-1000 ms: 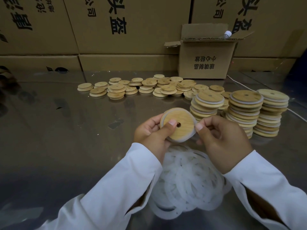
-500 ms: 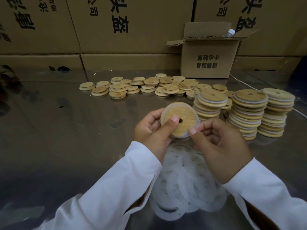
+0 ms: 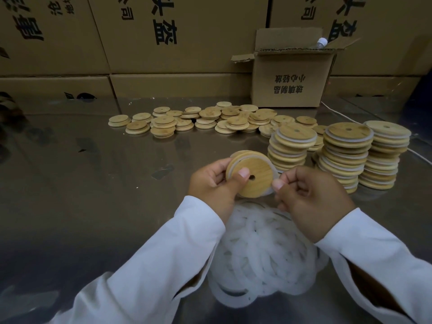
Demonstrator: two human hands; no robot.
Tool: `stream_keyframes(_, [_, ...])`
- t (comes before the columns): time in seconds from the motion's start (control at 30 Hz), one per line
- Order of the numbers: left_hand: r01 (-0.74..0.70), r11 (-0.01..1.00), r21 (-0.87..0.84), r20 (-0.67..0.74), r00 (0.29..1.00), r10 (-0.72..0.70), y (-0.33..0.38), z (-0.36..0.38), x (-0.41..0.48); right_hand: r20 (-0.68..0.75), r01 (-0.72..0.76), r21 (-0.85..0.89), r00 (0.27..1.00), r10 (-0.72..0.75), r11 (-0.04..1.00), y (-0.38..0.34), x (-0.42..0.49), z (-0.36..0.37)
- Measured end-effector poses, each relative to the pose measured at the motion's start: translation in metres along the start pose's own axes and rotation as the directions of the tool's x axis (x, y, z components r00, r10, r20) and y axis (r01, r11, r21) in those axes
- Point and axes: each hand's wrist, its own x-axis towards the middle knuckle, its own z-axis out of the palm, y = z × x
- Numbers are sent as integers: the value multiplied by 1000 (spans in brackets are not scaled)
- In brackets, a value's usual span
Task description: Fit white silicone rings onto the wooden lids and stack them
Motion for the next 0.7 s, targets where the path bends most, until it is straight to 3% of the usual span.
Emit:
stream_keyframes(0.2, [67, 993, -94, 32, 997, -64, 1, -5, 1, 27, 23, 51, 999, -24, 998, -2, -1, -2])
stream_keyframes(0.37, [58, 983, -176, 22, 998, -55, 2, -5, -1, 47, -10, 294, 999, -4, 956, -6, -1, -1])
stream_keyframes(0.5, [85, 966, -243, 6, 996, -87, 2, -4, -2, 68, -31, 347, 998, 8, 938, -7, -2, 0])
stream_keyframes(0.7, [39, 986, -163, 15, 999, -37, -1, -4, -1, 146, -124, 396, 987, 71, 910, -6, 1, -1])
